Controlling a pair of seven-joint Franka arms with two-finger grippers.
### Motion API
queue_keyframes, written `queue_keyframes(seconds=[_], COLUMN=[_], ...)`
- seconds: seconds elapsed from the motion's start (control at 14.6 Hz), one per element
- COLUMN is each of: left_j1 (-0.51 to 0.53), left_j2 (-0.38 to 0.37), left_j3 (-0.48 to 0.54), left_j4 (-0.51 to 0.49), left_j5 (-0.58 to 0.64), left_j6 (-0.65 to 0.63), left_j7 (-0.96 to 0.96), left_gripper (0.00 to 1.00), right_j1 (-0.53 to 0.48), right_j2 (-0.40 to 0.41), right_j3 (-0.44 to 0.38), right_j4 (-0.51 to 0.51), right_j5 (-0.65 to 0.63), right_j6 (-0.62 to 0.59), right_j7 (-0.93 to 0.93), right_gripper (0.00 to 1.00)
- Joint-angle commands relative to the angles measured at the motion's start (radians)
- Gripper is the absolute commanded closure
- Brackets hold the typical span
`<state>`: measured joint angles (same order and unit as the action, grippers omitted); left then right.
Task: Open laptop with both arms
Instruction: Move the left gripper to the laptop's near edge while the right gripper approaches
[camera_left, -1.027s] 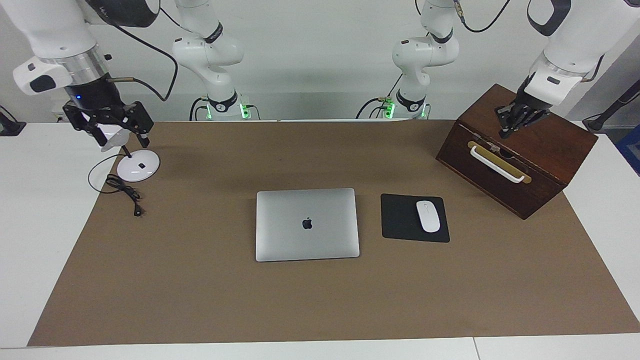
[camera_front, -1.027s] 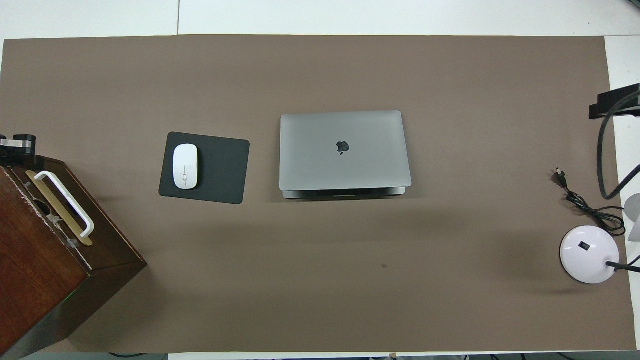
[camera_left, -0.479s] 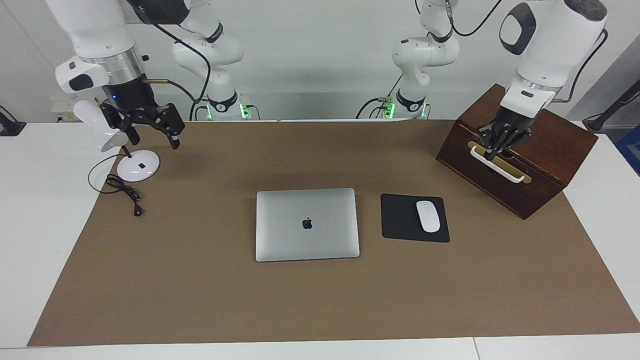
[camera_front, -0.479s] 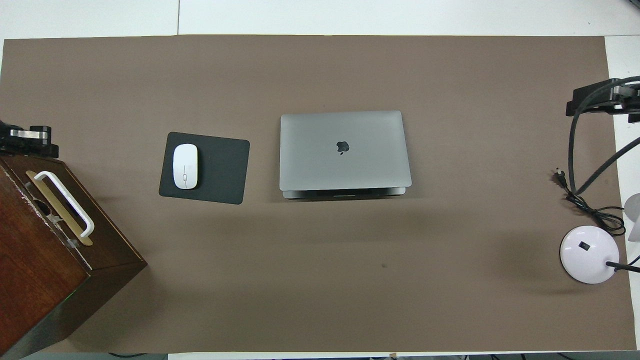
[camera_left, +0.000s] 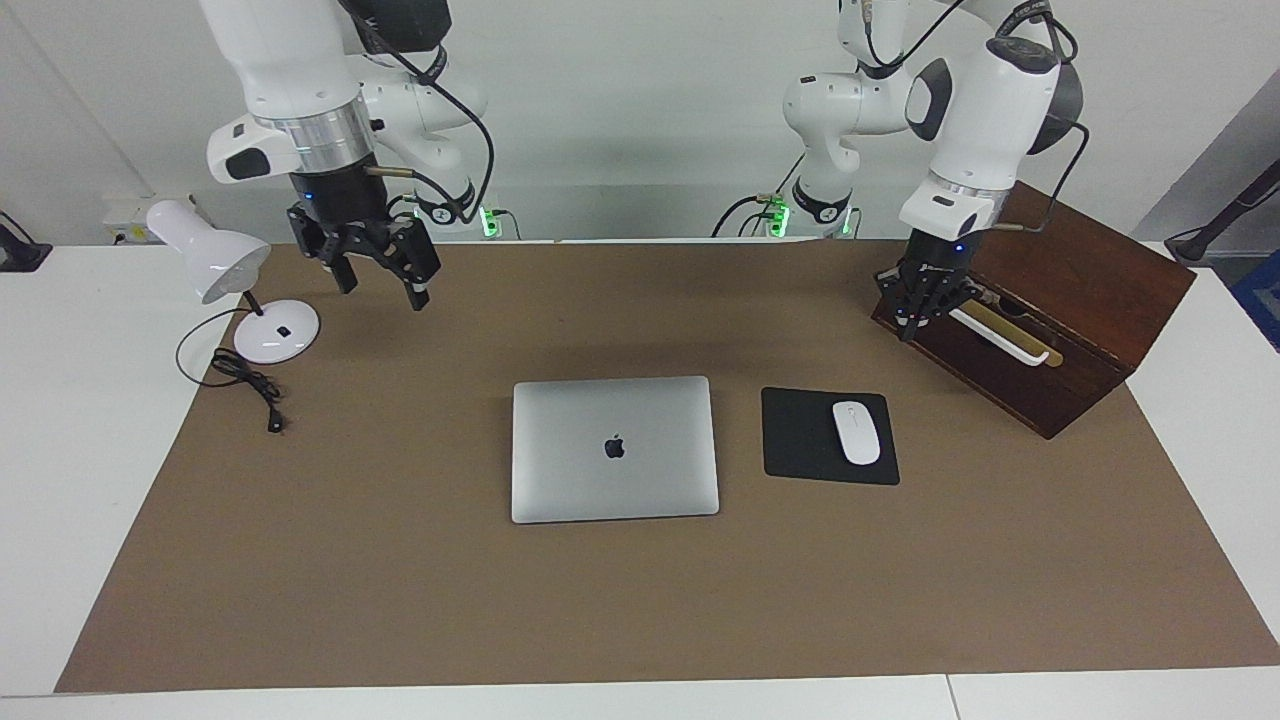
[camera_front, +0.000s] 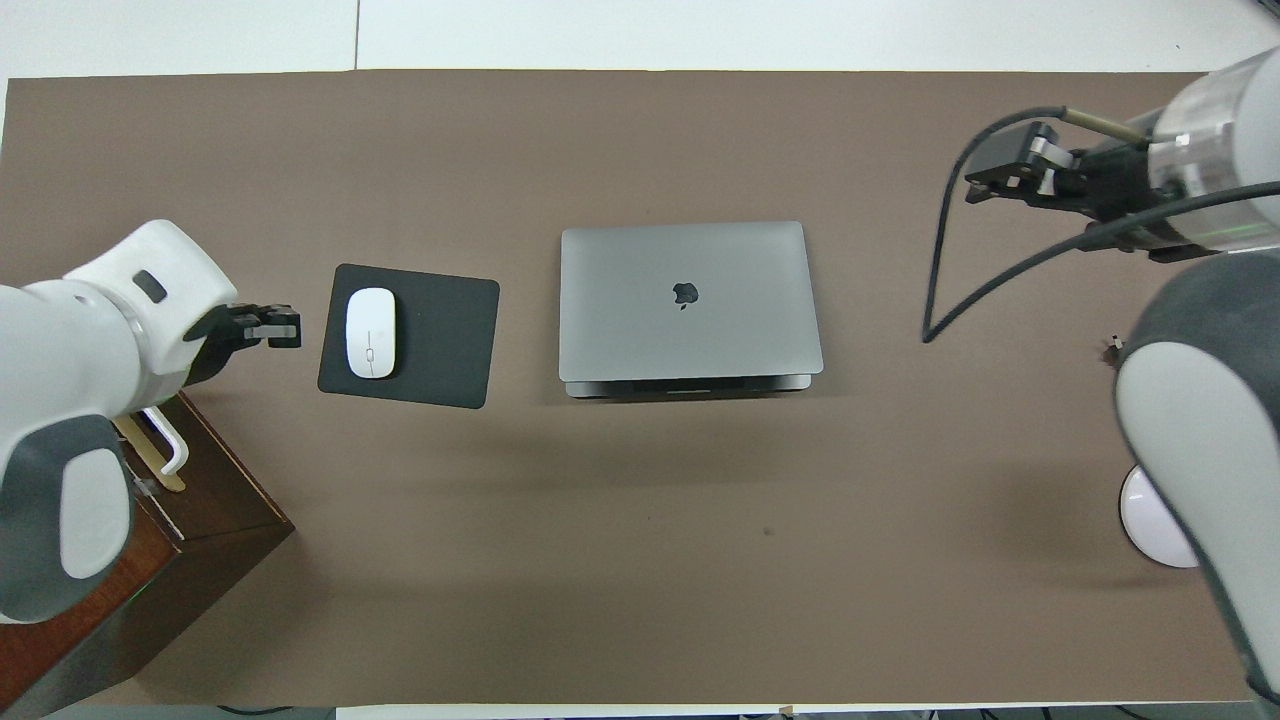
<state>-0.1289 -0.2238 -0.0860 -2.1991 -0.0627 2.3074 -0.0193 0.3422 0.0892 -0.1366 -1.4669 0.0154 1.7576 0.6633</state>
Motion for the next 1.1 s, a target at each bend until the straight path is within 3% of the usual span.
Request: queue_keyframes(seconds=[0.0,0.41,0.68,1.03], left_j1=[-0.06,-0.159,-0.212,-0.267], left_j2=[-0.083,-0.077,-0.036,0.066], left_j3=[0.012,0.012,0.012,0.012], left_j4=[-0.167,-0.365,-0.399,-0.439], left_j5=[-0.011,-0.011,-0.011,-0.011], left_j6=[0.157,0.476,0.588,0.812], left_j7=[0.01,0.009,-0.001,-0.004], left_gripper=[1.0,1.0,1.0,1.0], right_j1=[0.031,0.122,0.149,0.17], right_j2=[0.032,0.081,0.133,0.19], right_j3=[0.0,0.0,0.003,0.005], right_j4=[-0.004,-0.029,-0.125,-0.148], right_j5=[0.065,0.141,0.141,0.143], right_j6=[0.086,0.328,0.722,1.007], right_j7=[0.178,0.589,0.722,0.82], right_gripper=[0.0,0.0,0.0,0.0])
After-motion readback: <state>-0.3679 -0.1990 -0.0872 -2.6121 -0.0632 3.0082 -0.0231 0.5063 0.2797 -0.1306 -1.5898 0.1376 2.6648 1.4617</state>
